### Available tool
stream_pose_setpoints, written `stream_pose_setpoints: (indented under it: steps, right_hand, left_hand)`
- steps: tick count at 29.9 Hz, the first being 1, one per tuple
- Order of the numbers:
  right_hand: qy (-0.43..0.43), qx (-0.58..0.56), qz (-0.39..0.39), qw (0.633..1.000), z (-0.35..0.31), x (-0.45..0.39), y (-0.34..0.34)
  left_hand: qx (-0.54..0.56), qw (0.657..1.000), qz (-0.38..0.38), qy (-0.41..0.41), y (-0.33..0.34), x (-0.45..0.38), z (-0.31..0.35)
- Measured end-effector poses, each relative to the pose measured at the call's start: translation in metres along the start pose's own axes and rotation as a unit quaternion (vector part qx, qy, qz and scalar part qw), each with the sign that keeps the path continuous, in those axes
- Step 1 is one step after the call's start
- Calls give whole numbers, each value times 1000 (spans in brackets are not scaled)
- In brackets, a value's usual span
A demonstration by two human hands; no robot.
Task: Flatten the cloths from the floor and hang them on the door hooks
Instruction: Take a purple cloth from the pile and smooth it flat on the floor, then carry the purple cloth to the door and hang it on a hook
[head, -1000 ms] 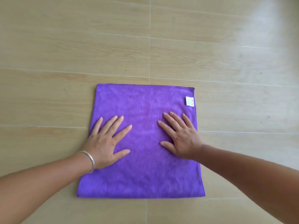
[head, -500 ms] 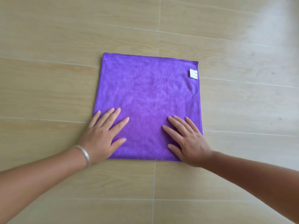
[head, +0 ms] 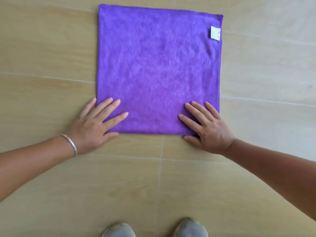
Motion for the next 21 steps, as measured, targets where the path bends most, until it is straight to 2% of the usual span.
stream_pose_setpoints:
  steps: [8,11,13,16,21]
  right_hand:
    - [139,45,-111,983,-7,16,-11]
    - [192,45,-165,966,-6,11,-24]
    - [215,36,-173,961,-9,5,-49]
    - [223,31,-167,960,-13,-6,-102]
    - [219,36,-150,963,-22,-40,-216]
  left_hand:
    - [2,998,-8,-59,-25,-6,9]
    - [24,991,-54,-116,-41,1,9]
    - [32,985,-88,-146,-61,9,12]
    - [38,982,-98,-154,-112,17,12]
    - [22,979,-100,-173,-233,11,-10]
Point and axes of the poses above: each hand's wrist, its own x-axis away from the middle knuckle, its own y-axis out of the palm, z = x × y, the point moved 7 cm from there along -x, towards the middle knuckle, and after that the axes turned 4 degrees about z, right-handed, at the moved point
